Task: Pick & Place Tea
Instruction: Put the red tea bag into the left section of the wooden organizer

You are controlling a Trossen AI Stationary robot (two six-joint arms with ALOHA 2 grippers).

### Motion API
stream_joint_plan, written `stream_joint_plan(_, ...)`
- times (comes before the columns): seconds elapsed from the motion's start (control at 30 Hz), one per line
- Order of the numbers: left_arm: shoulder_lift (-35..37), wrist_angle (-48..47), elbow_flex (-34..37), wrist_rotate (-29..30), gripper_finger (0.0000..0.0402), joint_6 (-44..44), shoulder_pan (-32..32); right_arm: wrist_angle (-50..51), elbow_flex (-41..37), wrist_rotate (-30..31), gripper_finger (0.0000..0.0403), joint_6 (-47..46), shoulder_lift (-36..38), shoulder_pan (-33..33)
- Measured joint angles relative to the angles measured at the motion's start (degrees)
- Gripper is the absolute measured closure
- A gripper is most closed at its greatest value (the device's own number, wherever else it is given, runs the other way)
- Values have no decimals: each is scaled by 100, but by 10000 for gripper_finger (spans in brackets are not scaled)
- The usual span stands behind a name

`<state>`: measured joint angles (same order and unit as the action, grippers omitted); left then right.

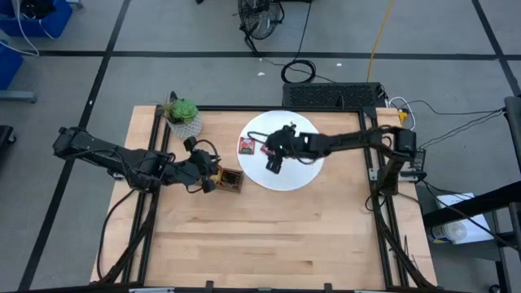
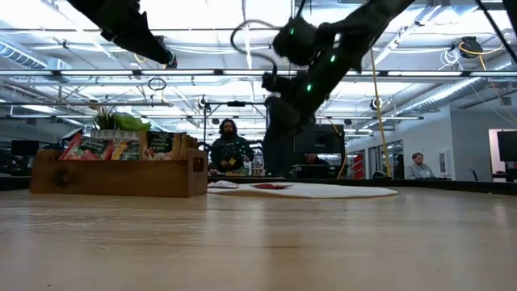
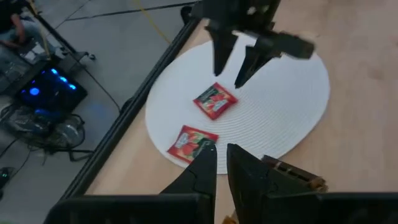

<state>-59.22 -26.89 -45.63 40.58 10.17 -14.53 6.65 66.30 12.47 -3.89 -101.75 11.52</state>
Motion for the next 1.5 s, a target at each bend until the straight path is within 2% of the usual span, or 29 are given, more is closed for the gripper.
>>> stream_joint_plan(0.1,0,-11,0,0,357,2,135,183,203,-62,153,145,-388,234)
stream_joint_plan(0.2,0,-49,4,-5,357,4,256,177,476,-29,113,400,-817,278)
stream_joint_plan(0.3,-2,-93,4,-4,357,10,389,123,782,-69,101,508,-1235,328)
stream_joint_plan(0.43,-2,-159,4,-4,357,46,525,409,1171,-4,108,634,-1646,432)
stream_joint_plan(0.6,-2,-273,4,-7,357,93,637,896,1321,486,132,589,-1770,486)
stream_joint_plan(0.8,-2,-338,4,-13,357,109,718,1206,1323,516,187,208,-1764,492)
stream_joint_plan(0.93,-2,-339,4,-17,357,112,790,1255,1321,511,251,158,-1770,426)
stream_joint_plan(1.1,-2,-373,4,-20,357,231,821,1189,1308,537,371,473,-1781,305)
stream_joint_plan(1.17,-2,-390,4,-22,357,237,820,1096,1303,613,391,726,-1786,228)
stream_joint_plan(1.3,-2,-385,4,-22,357,304,818,984,1287,1243,399,1232,-1781,7)
stream_joint_plan(1.5,-2,-238,4,-22,357,387,821,582,1280,3211,401,2771,-1635,-610)
